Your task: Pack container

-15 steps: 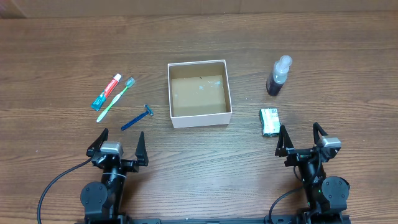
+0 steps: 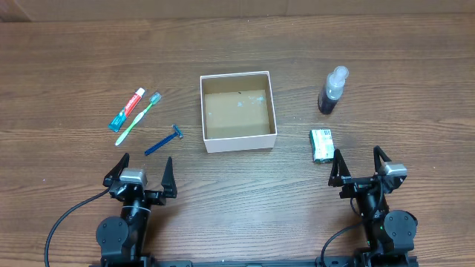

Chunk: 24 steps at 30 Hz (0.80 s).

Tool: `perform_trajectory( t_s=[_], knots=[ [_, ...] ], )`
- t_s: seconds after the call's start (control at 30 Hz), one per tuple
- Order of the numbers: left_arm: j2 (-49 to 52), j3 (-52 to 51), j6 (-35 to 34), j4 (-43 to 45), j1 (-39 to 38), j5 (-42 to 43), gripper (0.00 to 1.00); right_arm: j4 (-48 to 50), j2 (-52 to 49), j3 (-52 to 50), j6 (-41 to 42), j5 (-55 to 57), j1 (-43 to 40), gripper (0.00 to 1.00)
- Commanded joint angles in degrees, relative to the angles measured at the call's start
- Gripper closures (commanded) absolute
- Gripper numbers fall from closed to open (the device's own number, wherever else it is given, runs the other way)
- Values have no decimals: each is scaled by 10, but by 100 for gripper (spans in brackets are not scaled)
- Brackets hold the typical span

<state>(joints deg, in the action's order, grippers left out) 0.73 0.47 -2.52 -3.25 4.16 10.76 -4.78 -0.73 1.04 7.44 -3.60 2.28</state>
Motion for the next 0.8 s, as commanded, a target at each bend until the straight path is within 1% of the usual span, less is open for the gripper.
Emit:
perform_trajectory(
  t_s=[0.0, 0.23, 0.27, 0.3, 0.33, 0.5, 0.63, 0.77],
  knots=[
    [-5, -2, 13, 0, 4, 5, 0, 2, 6, -6, -4, 5, -1, 0],
    [-5, -2, 13, 0, 4, 5, 0, 2, 6, -6, -4, 5, -1, 0],
    [-5, -2, 13, 0, 4, 5, 0, 8, 6, -6, -7, 25, -1, 0],
    [-5, -2, 13, 0, 4, 5, 0, 21, 6, -6, -9, 69, -1, 0],
    [-5, -2, 13, 0, 4, 5, 0, 24, 5, -6, -9, 80, -1, 0],
    [-5, -2, 13, 0, 4, 5, 0, 31, 5, -4, -8, 57, -1, 0],
    [-5, -2, 13, 0, 4, 5, 0, 11, 6, 24, -9, 37, -1, 0],
    [-5, -2, 13, 0, 4, 5, 0, -32, -7, 98, -8, 33, -1, 0]
  ],
)
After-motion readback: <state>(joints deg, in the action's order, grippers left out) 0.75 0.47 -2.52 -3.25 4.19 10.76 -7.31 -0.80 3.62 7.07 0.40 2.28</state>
